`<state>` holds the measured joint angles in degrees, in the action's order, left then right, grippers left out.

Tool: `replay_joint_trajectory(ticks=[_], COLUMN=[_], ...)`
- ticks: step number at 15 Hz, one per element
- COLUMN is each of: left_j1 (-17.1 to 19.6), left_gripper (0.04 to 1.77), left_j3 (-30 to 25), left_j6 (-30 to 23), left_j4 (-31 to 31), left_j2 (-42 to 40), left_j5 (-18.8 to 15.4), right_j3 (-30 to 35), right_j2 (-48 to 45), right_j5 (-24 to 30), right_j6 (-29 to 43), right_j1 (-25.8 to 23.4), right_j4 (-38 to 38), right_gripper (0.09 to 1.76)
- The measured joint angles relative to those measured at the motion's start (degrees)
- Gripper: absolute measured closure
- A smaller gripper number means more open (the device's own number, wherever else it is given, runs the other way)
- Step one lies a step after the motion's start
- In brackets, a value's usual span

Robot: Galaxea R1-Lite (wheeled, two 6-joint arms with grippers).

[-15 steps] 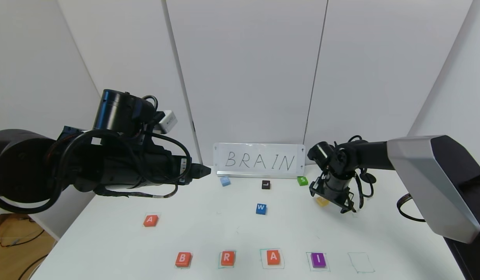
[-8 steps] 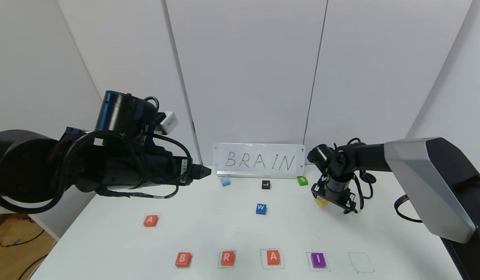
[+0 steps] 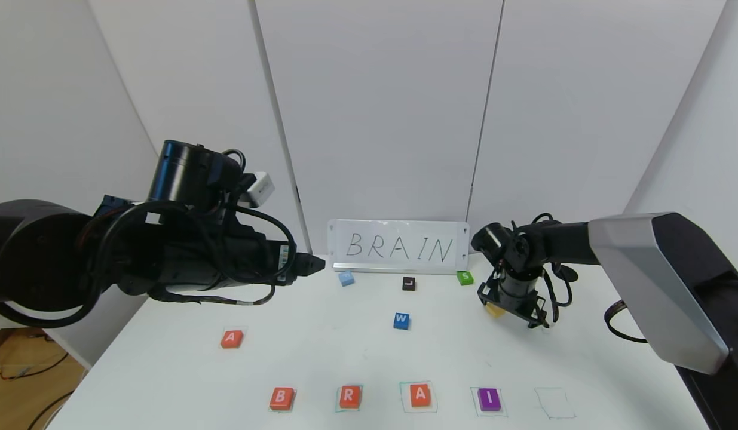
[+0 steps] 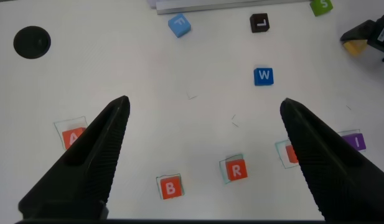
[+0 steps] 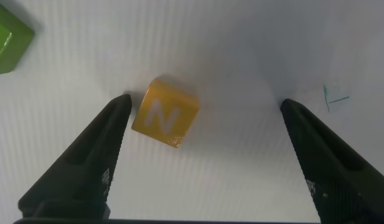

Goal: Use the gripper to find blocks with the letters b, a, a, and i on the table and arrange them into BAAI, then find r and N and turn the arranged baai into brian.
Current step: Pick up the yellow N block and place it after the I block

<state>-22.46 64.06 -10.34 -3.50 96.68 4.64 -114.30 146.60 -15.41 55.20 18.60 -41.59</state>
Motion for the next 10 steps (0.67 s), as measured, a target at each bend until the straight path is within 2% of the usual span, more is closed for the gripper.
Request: replay_joint_trajectory(ticks=[1, 3, 5, 8, 9, 10], left_j1=[0.00, -0.04, -0.04, -0.04, -0.04, -0.04], left_gripper=[0.09, 0.09, 0.09, 0.09, 0.09, 0.09], left_j3=[0.00, 0.00, 0.00, 0.00, 0.00, 0.00], left_j6=[0.00, -0.02, 0.00, 0.00, 0.00, -0.02], left_j4=[-0.02, 0.00, 0.00, -0.02, 0.00, -0.02], left_j2=[0.00, 0.01, 0.04, 0.04, 0.04, 0.04], left_j5=[0.00, 0.00, 0.00, 0.00, 0.00, -0.02], right_j3=[0.02, 0.05, 0.05, 0.05, 0.05, 0.05], right_j2=[0.00, 0.00, 0.00, 0.01, 0.01, 0.04], right_j5=[0.00, 0.04, 0.02, 0.00, -0.05, -0.07], right_j6=[0.01, 0.06, 0.04, 0.06, 0.06, 0.06], right_j1=[0.00, 0.07, 0.09, 0.11, 0.11, 0.09], right_j4=[0.00, -0.04, -0.04, -0.04, -0.06, -0.09], right_gripper=[0.14, 0.49, 0.78, 1.08, 1.31, 1.31])
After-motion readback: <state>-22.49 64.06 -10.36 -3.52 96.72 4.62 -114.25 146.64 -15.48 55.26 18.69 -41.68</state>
